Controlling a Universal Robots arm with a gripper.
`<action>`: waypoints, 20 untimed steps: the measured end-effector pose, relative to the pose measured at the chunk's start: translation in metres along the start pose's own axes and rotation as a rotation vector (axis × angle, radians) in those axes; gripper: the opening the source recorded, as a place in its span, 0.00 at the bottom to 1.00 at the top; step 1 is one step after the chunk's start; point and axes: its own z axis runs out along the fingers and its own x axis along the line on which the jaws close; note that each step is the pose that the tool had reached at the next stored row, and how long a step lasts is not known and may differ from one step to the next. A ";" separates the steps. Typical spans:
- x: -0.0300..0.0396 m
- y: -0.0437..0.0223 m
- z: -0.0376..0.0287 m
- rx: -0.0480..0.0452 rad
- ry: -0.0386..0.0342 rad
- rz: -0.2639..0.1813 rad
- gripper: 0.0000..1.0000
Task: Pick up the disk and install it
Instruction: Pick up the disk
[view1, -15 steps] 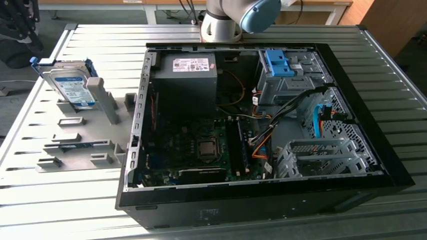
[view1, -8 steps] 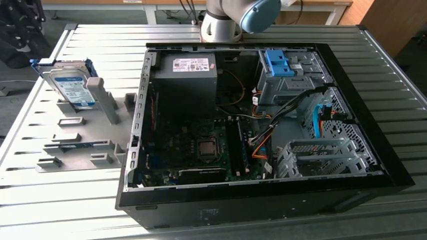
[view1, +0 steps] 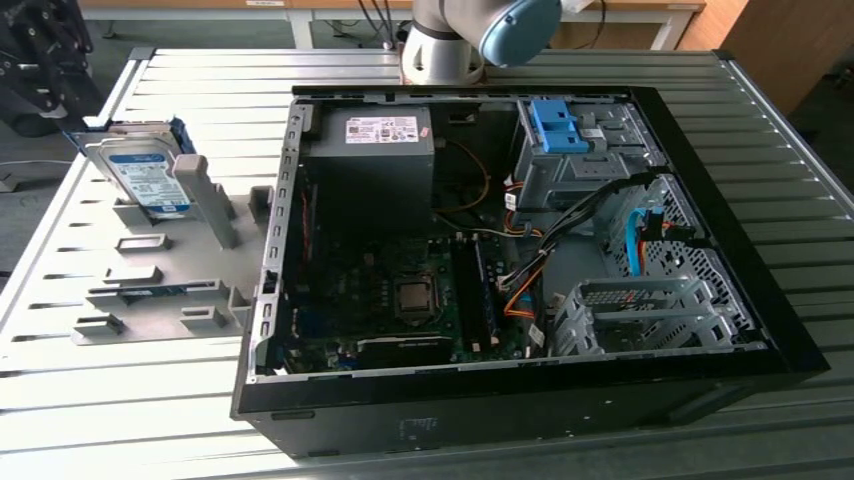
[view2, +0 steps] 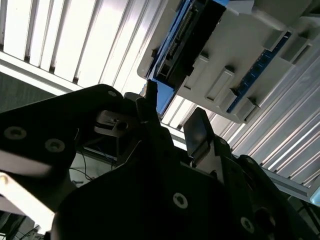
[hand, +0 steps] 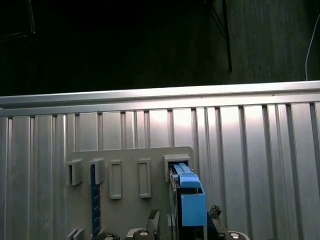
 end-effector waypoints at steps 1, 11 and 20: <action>0.0002 0.0003 0.0017 0.0001 0.0000 -0.001 0.49; -0.0021 0.0018 0.0165 0.0001 0.0009 -0.004 0.49; -0.0024 0.0019 0.0202 -0.0001 0.0010 -0.006 0.49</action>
